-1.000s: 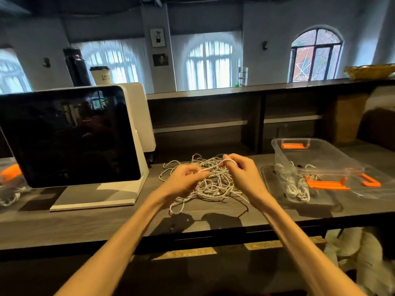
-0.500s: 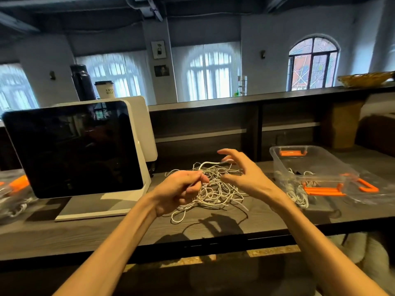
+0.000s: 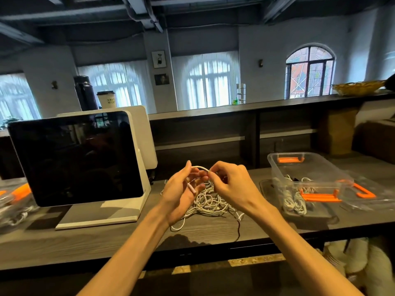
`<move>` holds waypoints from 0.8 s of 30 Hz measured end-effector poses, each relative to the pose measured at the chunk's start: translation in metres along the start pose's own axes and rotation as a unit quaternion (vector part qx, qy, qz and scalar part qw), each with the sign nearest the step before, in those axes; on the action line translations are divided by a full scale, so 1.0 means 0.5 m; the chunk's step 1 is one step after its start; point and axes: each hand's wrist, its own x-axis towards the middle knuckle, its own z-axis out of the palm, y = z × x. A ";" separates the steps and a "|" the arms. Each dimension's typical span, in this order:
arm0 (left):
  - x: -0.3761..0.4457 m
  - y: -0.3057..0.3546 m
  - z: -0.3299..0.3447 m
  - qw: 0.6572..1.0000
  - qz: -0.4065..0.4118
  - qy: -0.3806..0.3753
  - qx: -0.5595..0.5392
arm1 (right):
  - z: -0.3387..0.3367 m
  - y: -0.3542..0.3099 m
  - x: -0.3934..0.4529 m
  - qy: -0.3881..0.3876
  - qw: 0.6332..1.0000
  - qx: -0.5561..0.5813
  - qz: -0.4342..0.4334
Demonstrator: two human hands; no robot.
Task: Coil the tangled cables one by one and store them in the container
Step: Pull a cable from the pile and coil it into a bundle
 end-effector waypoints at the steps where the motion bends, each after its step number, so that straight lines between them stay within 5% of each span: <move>1: -0.001 -0.004 0.007 1.000 -0.002 0.000 -0.025 | 0.008 -0.001 -0.002 0.013 1.000 -0.013 -0.004; 7: -0.008 -0.014 0.041 0.999 0.008 -0.018 -0.029 | 0.028 -0.003 -0.015 0.101 0.991 -0.076 -0.040; 12: -0.002 -0.012 0.045 0.998 -0.014 -0.054 -0.030 | 0.052 -0.001 -0.026 0.068 0.990 -0.105 -0.062; 20: -0.006 -0.001 0.037 0.997 -0.014 -0.076 -0.005 | 0.049 -0.010 -0.031 0.065 0.997 0.026 -0.027; 24: -0.012 0.005 0.038 0.988 -0.046 -0.096 -0.109 | 0.033 -0.013 -0.023 0.076 0.994 0.075 0.015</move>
